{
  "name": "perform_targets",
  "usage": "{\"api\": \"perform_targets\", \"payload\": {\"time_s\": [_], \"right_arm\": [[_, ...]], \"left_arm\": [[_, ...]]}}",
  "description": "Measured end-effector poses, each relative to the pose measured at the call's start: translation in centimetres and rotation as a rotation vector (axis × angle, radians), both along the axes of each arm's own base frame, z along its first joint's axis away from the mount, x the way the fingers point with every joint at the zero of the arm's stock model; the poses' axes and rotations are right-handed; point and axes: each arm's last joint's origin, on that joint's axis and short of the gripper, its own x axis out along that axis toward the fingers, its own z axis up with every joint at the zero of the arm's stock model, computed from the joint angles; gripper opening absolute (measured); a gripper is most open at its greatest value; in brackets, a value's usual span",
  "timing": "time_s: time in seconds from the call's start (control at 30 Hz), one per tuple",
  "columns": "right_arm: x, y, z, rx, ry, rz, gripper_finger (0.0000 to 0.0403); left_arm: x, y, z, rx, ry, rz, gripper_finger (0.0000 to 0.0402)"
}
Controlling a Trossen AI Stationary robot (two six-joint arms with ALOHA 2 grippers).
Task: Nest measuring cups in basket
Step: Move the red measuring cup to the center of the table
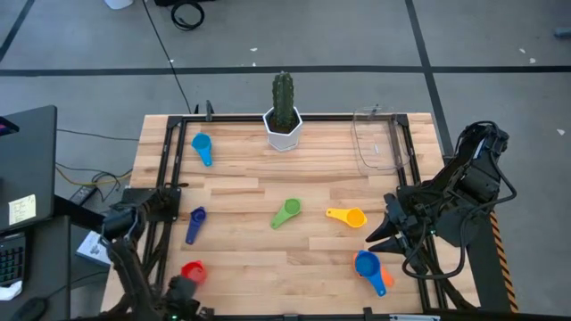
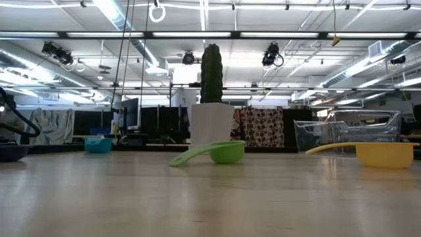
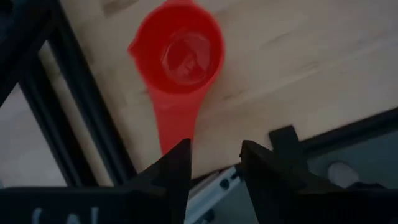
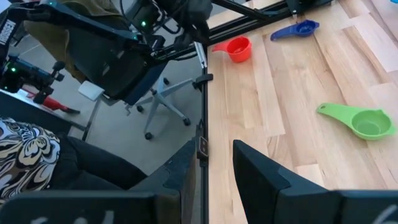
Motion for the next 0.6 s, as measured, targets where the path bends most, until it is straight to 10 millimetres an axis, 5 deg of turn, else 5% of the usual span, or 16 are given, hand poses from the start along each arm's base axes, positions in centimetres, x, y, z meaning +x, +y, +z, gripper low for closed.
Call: {"api": "perform_targets", "payload": {"time_s": [0.23,0.4,0.6], "right_arm": [[0.0,0.0,0.0,0.002,-0.001,0.0,0.011],[0.0,0.0,0.0,0.002,-0.002,0.0,0.011],[0.0,0.0,0.0,0.03,0.007,-0.017,0.011]], "left_arm": [[-0.7,-0.1,0.5,-0.002,-0.026,0.033,0.0146],[-0.1,0.5,0.2,0.118,-0.096,-0.162,0.0146],[0.3,1.5,-3.0,0.112,0.068,-0.172,0.0146]]}}
